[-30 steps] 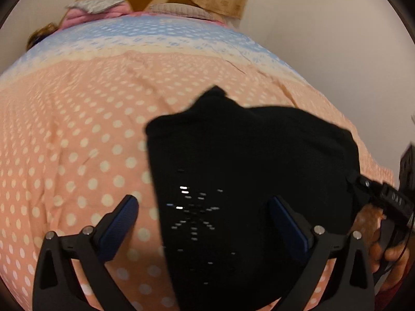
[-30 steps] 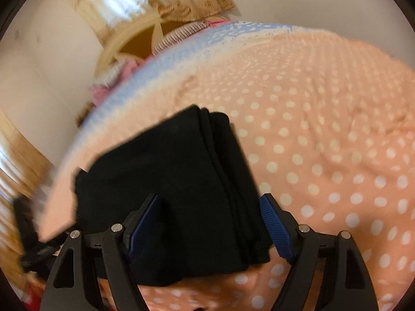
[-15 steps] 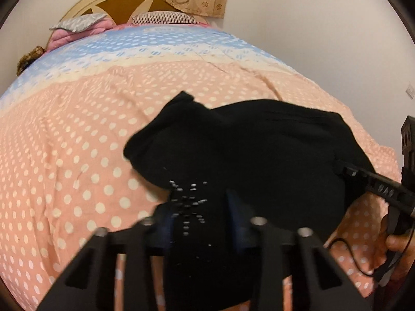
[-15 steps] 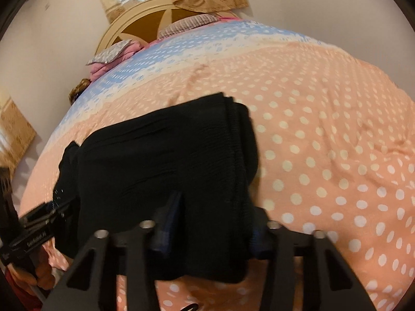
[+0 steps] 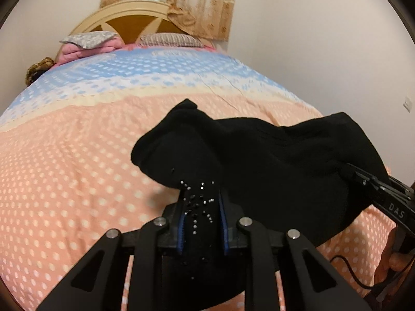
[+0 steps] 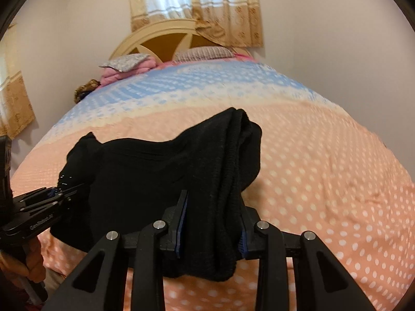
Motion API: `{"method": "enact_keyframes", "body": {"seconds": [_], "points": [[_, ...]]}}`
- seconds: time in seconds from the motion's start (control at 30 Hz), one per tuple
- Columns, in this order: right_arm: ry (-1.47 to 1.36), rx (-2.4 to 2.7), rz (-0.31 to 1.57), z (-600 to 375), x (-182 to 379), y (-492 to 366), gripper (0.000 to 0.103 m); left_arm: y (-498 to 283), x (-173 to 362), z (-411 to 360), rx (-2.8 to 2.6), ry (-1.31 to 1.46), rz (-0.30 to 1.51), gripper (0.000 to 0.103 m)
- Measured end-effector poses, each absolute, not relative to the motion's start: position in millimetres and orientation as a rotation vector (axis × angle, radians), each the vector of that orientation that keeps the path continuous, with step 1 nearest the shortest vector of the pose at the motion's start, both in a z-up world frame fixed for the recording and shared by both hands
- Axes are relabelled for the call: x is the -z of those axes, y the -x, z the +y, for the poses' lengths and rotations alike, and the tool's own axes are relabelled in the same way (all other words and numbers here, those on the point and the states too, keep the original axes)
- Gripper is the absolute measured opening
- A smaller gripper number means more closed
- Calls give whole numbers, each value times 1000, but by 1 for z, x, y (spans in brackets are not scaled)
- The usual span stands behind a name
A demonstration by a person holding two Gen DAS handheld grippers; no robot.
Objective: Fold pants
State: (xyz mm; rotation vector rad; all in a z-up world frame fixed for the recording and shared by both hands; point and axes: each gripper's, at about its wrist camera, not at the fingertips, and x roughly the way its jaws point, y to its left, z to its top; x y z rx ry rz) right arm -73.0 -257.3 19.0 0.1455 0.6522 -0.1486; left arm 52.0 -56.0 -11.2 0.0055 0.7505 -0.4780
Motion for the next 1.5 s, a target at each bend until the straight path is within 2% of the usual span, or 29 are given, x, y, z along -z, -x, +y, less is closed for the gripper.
{"method": "enact_keyframes", "body": {"seconds": [0.33, 0.9, 1.3, 1.5], "points": [[-79, 1, 593, -186, -51, 20, 33, -90, -5, 15, 301, 34, 670, 22], [-22, -265, 592, -39, -34, -106, 33, -147, 16, 136, -66, 52, 665, 22], [-25, -277, 582, 22, -18, -188, 33, -213, 24, 171, -182, -67, 653, 22], [-71, -224, 642, 29, 6, -226, 33, -238, 43, 172, -198, -145, 692, 22]]}}
